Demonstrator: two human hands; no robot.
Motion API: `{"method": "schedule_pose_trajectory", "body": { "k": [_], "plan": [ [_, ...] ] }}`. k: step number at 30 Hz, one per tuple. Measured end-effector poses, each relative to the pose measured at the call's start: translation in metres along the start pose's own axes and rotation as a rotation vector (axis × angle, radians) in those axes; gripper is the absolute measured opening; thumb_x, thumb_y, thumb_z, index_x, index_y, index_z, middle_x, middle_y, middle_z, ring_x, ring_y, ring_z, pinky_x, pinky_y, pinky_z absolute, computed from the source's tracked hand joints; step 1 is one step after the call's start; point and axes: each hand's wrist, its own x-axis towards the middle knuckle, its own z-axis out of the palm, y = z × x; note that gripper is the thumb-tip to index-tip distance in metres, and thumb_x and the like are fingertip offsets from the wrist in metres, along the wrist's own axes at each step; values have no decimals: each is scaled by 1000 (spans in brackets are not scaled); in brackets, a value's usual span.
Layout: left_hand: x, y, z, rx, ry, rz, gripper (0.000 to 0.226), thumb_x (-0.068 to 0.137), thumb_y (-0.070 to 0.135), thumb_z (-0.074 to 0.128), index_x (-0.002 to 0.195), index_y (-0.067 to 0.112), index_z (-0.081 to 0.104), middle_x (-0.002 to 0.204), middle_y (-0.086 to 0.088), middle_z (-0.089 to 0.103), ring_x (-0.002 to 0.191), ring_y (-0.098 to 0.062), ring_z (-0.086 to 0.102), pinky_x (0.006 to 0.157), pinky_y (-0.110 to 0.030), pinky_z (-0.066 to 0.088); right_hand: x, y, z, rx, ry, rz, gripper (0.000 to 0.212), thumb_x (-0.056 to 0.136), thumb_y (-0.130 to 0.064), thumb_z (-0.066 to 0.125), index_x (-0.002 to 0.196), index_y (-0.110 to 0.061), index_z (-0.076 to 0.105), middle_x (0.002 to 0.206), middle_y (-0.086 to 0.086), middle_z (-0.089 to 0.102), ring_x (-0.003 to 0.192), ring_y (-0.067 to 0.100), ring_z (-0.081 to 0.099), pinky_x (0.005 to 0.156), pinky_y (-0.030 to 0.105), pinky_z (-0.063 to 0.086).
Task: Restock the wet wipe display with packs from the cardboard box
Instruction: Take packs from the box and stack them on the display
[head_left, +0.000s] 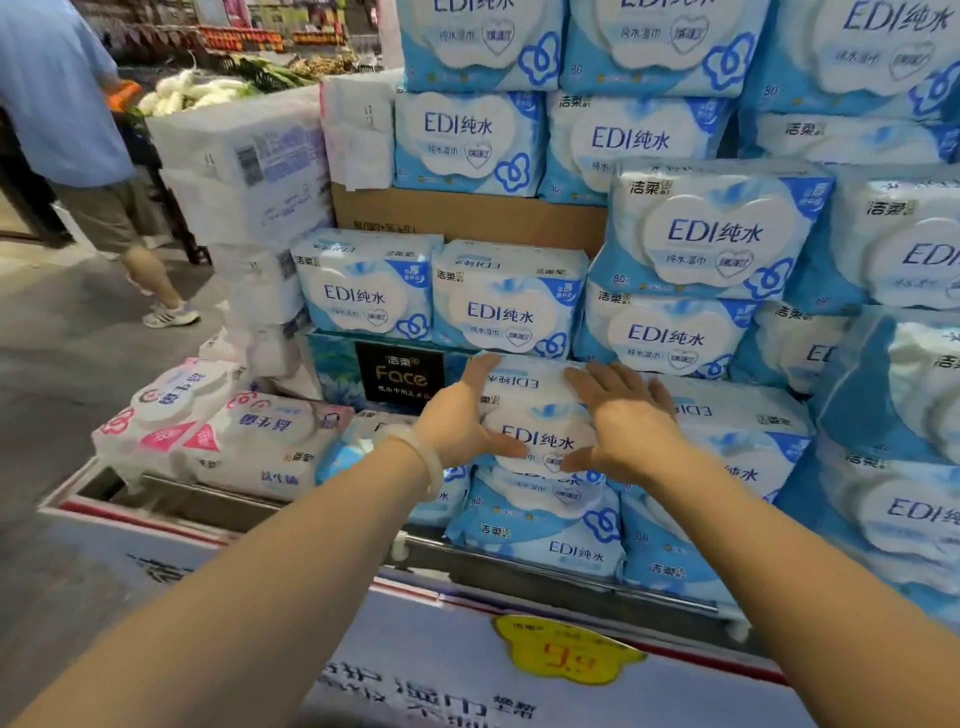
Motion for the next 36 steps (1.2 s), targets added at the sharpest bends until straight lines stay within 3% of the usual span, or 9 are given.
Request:
{"method": "schedule_pose_trajectory", "body": {
  "k": [10,14,16,19,23,31,36],
  "plan": [
    [-2,13,8,94,-13,-55,114,68,26,83,150,21,3,128,-19,52,113,-33,55,97,-42,48,-7,-4,-1,-24,-15,82,101,71,-48,75,150,-27,15,159,1,14,148,26,5,120,51,10],
    [-9,13,15,50,11,-79,116,73,25,80,150,27,-7,142,-27,32,124,-39,46,104,-45,40,-8,-5,0,-28,-8,101,102,74,-50,72,151,-28,9,161,0,7,149,24,1,121,48,6],
    [-13,12,21,47,36,-72,117,73,26,79,150,28,-9,152,-27,12,138,-40,31,111,-46,31,-8,-7,0,-61,-19,116,106,73,-52,72,151,-27,7,162,2,2,149,26,-2,121,48,4],
    [-25,8,21,349,114,41,117,71,43,77,150,28,-8,157,-19,-15,147,-35,-4,119,-49,9,-11,-20,0,-156,8,108,114,69,-56,74,152,-27,0,161,9,-8,149,30,-9,119,50,-1],
    [-56,-19,-4,672,127,123,110,76,45,71,151,24,-5,159,-12,-16,147,-29,-14,119,-48,-1,-15,-66,3,-212,83,-84,106,73,-48,74,152,-23,7,161,11,-6,148,33,-5,118,52,4],
    [-186,-154,-29,601,112,-256,114,73,50,72,151,8,0,160,-11,-3,148,-30,-4,119,-51,10,-42,-221,85,-78,-62,-552,91,78,-34,74,150,-17,21,160,15,5,148,33,6,120,45,12],
    [-262,-258,1,524,15,-515,113,73,52,71,151,10,2,159,-19,-3,147,-36,-2,119,-51,10,-67,-293,191,-6,-376,-601,88,83,-36,67,151,-19,13,161,10,-7,149,30,0,120,45,13]
  ]
}}
